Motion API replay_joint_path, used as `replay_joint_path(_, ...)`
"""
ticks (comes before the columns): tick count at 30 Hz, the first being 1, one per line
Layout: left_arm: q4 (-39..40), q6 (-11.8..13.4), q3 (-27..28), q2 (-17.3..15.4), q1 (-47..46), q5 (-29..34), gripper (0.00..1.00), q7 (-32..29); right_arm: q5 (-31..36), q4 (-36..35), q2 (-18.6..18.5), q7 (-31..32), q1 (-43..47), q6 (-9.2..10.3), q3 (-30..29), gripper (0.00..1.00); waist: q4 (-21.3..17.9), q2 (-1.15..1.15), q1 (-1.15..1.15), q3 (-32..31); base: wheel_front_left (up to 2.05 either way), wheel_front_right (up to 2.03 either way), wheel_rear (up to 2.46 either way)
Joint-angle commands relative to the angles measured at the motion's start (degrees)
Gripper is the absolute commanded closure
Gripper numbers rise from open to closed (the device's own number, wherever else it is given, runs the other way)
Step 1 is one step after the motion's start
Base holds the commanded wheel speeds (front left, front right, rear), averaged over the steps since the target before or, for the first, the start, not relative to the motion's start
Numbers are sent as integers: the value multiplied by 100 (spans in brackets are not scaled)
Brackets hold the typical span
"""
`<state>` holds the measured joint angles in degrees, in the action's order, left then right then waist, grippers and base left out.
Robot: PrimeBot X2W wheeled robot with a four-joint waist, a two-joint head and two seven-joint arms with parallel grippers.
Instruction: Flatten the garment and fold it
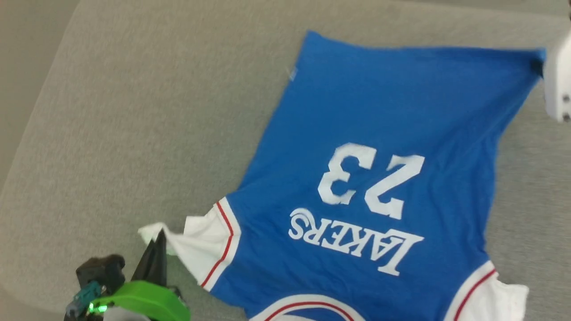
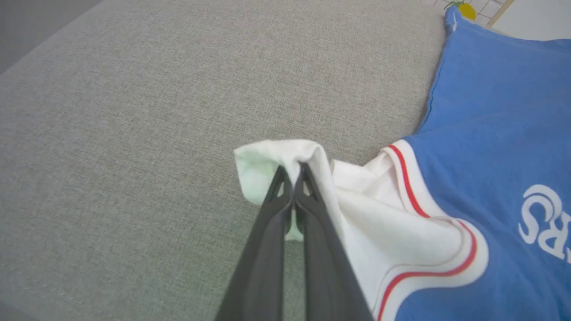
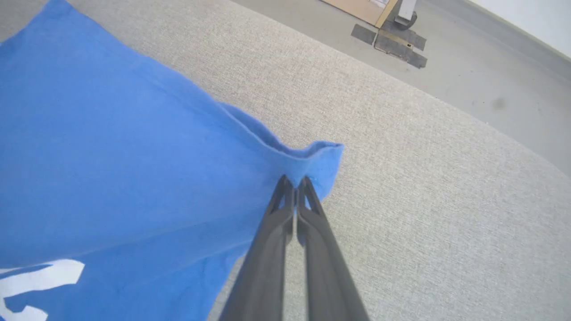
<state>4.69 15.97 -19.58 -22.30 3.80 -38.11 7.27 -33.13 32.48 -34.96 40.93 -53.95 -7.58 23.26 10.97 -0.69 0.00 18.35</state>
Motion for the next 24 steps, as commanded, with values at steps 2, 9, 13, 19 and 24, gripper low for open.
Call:
replay_joint_path(2,-12,78,72,-89,174,-66,100,-27,-137,-342,-310,-30,524,9,-19,100,-580,69,0,-648,0,0,0)
replay_joint_path(9,-13,202,229,-206,542,-215,100,-99,-399,-1419,-917,98,2524,9,-581,100,-1058,69,0,-1010,0,0,0)
replay_joint_path(13,-28,238,263,-253,710,-275,100,-141,-380,-1888,-906,242,3915,9,-998,100,-1282,69,0,-1108,0,0,0)
replay_joint_path(19,-38,246,324,-321,745,-331,100,-180,-327,-2212,-269,435,5839,9,-1594,100,-1446,69,0,-1090,0,0,0)
replay_joint_path(24,-59,240,339,-361,726,-352,100,-209,-190,-2193,443,516,6759,9,-2014,100,-1489,69,0,-1047,0,0,0)
